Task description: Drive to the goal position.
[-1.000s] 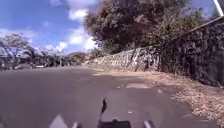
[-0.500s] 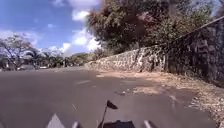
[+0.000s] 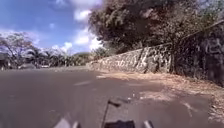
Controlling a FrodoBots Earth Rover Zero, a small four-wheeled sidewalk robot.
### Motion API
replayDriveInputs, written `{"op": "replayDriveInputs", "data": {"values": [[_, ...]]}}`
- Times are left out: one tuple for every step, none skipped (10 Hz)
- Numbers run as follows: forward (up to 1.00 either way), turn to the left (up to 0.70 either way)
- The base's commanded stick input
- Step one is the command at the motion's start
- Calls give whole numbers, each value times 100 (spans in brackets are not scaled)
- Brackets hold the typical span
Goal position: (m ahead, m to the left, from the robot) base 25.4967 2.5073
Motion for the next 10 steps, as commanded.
{"op": "replayDriveInputs", "data": {"values": [[70, 30], [70, 32], [70, 21], [70, 15], [70, 0], [70, 0], [70, 0], [70, 0], [70, 0], [70, 0]]}}
